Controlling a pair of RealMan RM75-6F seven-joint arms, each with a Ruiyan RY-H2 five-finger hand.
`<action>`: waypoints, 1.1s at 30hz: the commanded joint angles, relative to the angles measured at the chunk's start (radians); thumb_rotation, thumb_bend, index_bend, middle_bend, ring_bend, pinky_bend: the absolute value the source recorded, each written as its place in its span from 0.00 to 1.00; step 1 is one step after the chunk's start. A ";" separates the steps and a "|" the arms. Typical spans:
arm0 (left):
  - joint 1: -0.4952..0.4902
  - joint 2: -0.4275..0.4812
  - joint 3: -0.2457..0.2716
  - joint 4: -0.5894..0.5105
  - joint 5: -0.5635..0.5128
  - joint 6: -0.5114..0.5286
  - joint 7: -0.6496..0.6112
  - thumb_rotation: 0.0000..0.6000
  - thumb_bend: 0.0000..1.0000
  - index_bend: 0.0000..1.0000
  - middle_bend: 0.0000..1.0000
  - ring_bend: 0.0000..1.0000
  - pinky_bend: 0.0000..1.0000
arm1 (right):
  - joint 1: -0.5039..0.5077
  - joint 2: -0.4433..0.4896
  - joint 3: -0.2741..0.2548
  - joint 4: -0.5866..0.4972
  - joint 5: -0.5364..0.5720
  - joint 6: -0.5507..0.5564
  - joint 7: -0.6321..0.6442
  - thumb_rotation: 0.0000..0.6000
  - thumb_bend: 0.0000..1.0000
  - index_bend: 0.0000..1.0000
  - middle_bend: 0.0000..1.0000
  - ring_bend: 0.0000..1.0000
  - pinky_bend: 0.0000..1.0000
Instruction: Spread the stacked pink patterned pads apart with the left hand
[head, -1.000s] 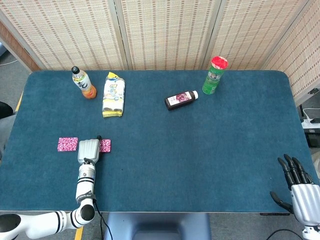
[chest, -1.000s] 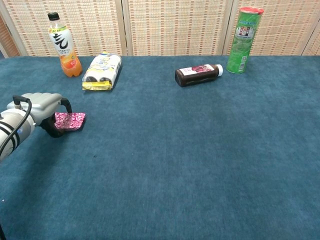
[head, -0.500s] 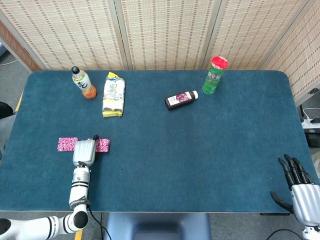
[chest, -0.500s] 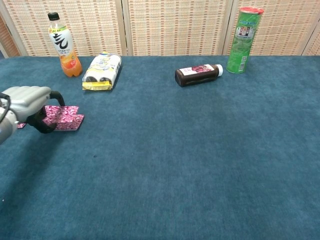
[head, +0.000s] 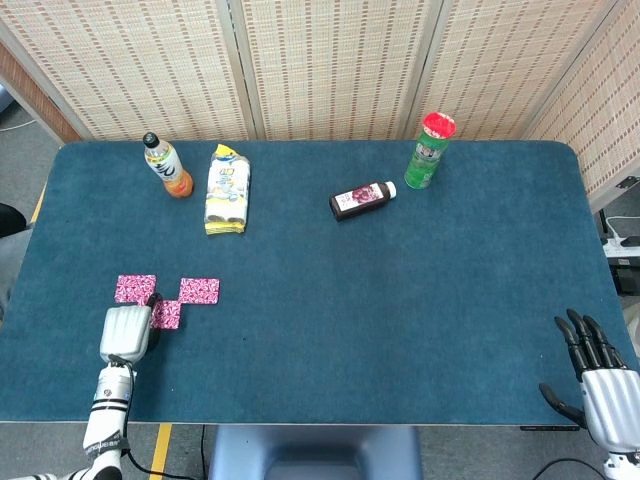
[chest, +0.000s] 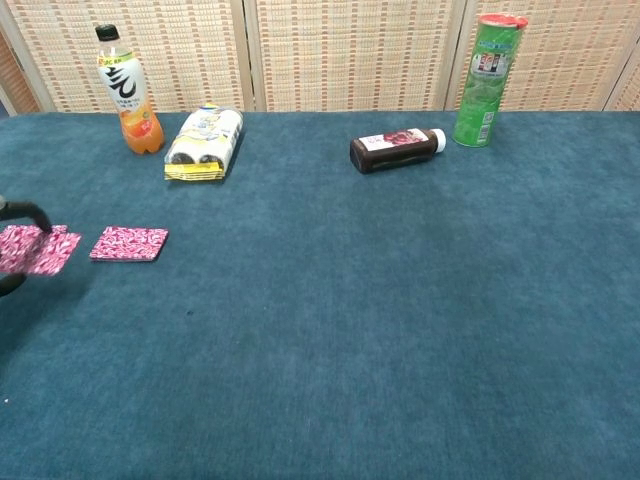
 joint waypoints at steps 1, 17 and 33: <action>0.051 0.006 0.046 0.019 0.036 0.004 -0.045 1.00 0.41 0.53 1.00 1.00 1.00 | 0.000 -0.002 0.002 0.000 0.004 -0.001 -0.002 1.00 0.10 0.00 0.00 0.00 0.27; 0.085 -0.056 0.014 0.096 0.073 -0.025 -0.025 1.00 0.36 0.08 1.00 1.00 1.00 | 0.001 -0.001 0.004 -0.002 0.008 -0.002 -0.001 1.00 0.10 0.00 0.00 0.00 0.27; 0.163 0.107 -0.007 -0.019 0.471 0.166 -0.456 1.00 0.35 0.28 0.64 0.72 0.66 | 0.000 -0.006 0.005 0.003 0.006 0.001 -0.005 1.00 0.10 0.00 0.00 0.00 0.27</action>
